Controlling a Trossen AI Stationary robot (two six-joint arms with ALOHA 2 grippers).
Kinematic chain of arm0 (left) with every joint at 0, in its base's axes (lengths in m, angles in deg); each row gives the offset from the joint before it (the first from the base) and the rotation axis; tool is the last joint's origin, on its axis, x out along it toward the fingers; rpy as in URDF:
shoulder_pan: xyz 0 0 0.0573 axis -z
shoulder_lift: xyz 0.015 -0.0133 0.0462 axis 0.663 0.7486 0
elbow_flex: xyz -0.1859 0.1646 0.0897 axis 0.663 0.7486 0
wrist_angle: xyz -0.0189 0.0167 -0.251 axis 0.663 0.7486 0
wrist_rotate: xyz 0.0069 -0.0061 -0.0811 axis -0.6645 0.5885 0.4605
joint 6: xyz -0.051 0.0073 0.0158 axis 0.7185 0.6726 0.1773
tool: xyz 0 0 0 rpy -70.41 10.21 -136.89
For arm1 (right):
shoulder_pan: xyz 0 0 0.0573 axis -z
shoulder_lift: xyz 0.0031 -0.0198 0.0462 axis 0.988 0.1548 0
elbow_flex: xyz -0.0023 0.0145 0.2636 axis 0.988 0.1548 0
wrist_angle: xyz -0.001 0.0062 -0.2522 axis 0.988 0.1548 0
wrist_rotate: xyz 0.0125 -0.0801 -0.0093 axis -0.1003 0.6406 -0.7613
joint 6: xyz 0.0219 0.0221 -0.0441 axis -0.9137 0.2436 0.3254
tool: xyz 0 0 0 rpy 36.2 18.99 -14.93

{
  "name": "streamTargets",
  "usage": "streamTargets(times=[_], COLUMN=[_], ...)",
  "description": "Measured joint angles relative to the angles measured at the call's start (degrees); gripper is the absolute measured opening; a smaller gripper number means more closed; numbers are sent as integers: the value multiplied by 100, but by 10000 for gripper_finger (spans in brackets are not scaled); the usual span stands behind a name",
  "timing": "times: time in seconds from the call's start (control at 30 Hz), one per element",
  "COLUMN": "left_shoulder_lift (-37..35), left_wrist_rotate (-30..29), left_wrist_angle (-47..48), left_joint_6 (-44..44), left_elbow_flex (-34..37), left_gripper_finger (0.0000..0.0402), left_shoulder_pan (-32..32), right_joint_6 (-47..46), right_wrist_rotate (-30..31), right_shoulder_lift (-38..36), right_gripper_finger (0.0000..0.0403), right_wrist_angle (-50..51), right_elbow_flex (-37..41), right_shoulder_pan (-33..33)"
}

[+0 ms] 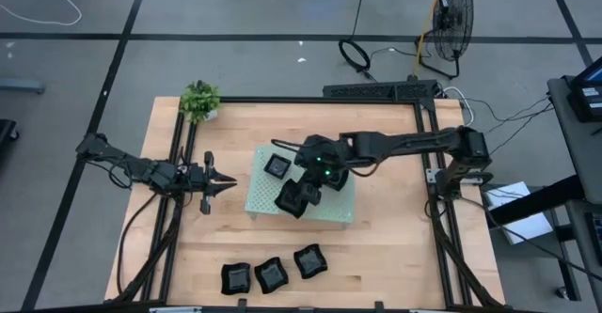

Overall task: Pick & Place Mini shaped plates
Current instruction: Put the distorted square plate on the shelf

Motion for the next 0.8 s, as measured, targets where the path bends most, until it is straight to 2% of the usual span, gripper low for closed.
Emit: streamTargets(times=[0.53, 0.7, 0.8], left_shoulder_lift=[2, 0, 2], left_wrist_rotate=[0, 0, 0], left_wrist_angle=[0, 0, 0], left_joint_6=[0, 0, 0], left_elbow_flex=[0, 0, 0], left_gripper_finger=[51, 51, 51], left_shoulder_pan=[-2, 0, 0], right_joint_6=[-4, 69, 136], right_wrist_rotate=[60, 471, 508], right_shoulder_lift=[108, 108, 90], right_gripper_finger=[1, 24, 48], right_wrist_angle=[184, 185, 187], right_elbow_flex=[7, 7, 7], right_shoulder_pan=[152, 149, 152])
